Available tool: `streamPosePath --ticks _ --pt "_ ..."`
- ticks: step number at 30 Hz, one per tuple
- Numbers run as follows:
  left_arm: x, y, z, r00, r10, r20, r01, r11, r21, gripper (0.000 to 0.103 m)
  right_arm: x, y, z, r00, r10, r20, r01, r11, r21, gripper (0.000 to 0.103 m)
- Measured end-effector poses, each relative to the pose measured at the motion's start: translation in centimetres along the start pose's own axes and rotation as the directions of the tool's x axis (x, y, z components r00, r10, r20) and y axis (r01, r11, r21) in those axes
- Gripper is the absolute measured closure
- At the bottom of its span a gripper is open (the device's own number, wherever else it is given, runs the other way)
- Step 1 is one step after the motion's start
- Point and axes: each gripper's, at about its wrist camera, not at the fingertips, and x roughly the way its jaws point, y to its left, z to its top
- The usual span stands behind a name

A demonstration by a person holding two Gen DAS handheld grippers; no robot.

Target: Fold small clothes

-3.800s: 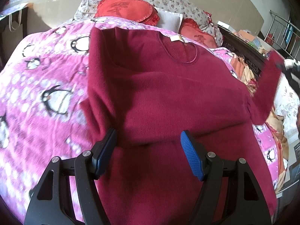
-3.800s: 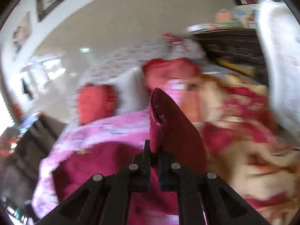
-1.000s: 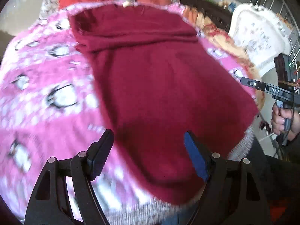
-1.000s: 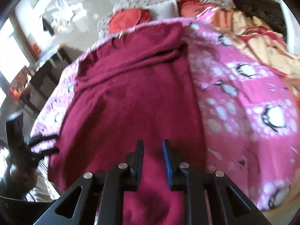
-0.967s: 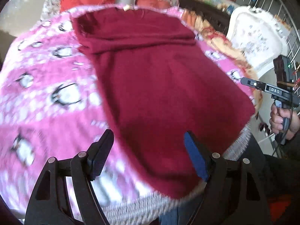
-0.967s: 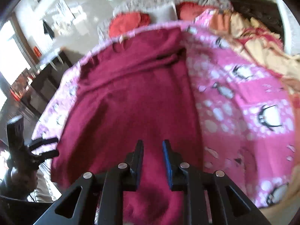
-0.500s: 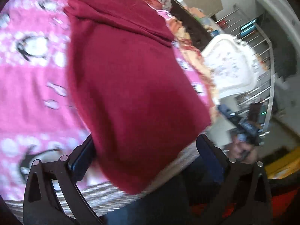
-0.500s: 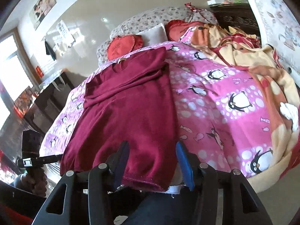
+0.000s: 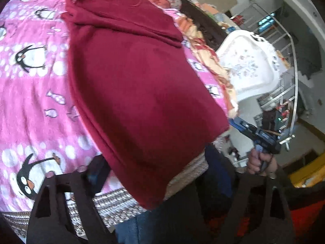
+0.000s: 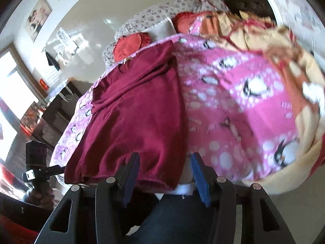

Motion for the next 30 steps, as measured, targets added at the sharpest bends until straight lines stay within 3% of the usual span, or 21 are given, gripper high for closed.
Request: streamPosePath --ticks 4,6,8,9,12,14,18,23,30 --pt "0.4 0.6 -0.1 0.996 0.09 0.017 -0.09 0.996 -0.022 0.058 1.1 -1.1 -0.8 0.999 0.046 -0.028 -0.044 0.996 0.077 0.052" --pt "0.1 1.3 -0.4 0.991 0.131 0.018 -0.13 0.991 -0.04 0.088 1.6 -1.2 -1.1 0.992 0.118 -0.039 -0.113 0.988 0.103 0.052" --pt "0.0 2.1 -0.5 0.992 0.128 0.021 -0.126 0.989 -0.075 0.093 1.9 -1.2 -1.3 0.984 0.175 -0.026 -0.171 0.979 0.116 0.052" --pt "-0.1 2.4 -0.6 0.99 0.136 0.022 -0.134 0.988 -0.082 0.094 2.1 -1.2 -1.3 0.981 0.192 -0.013 -0.189 0.975 0.117 0.054" --pt "-0.3 2.5 -0.9 0.989 0.147 0.023 -0.145 0.986 -0.079 0.094 2.8 -1.2 -0.9 0.98 0.199 -0.022 -0.195 0.972 0.127 0.086" --pt "-0.5 2.3 -1.0 0.987 0.158 0.023 -0.156 0.985 -0.068 0.094 2.5 -1.1 -0.7 0.983 0.185 -0.012 -0.182 0.977 0.115 0.094" --pt "-0.9 2.0 -0.9 0.985 0.167 0.028 -0.166 0.985 -0.051 0.095 0.1 0.9 -0.4 0.992 0.122 0.009 -0.122 0.992 0.008 0.095" --pt "-3.5 1.3 -1.6 0.988 0.132 0.076 -0.131 0.991 -0.013 0.096 -3.8 4.9 -0.2 0.986 0.169 0.008 -0.166 0.976 -0.143 0.095" --pt "-9.2 0.1 -4.5 0.989 0.098 0.115 -0.1 0.995 0.019 0.096 -8.3 9.3 -2.5 0.968 0.231 -0.096 -0.249 0.931 -0.267 0.095"
